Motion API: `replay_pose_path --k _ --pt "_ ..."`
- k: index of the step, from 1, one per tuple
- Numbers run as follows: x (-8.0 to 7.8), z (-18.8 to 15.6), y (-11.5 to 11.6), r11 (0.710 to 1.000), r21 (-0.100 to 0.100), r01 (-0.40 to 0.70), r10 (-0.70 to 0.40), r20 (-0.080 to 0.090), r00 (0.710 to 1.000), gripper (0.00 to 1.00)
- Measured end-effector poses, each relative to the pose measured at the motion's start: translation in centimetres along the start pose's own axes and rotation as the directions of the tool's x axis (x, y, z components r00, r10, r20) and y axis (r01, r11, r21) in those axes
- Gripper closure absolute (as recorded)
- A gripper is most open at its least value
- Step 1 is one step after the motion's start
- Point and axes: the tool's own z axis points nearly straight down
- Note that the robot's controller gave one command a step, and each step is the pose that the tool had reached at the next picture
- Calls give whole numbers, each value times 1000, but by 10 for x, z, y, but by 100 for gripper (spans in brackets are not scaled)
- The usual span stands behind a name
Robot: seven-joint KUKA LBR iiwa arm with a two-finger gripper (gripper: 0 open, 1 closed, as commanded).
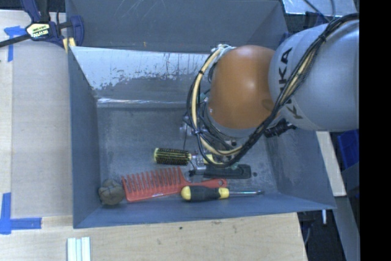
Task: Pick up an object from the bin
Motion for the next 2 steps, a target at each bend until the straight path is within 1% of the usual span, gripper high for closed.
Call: replay_pose_path --k 1,2 --pt "-2 -5 0 1000 -1 -3 3 8 1000 0" --pt "-8 83 -22 995 0 -103 103 2 995 0"
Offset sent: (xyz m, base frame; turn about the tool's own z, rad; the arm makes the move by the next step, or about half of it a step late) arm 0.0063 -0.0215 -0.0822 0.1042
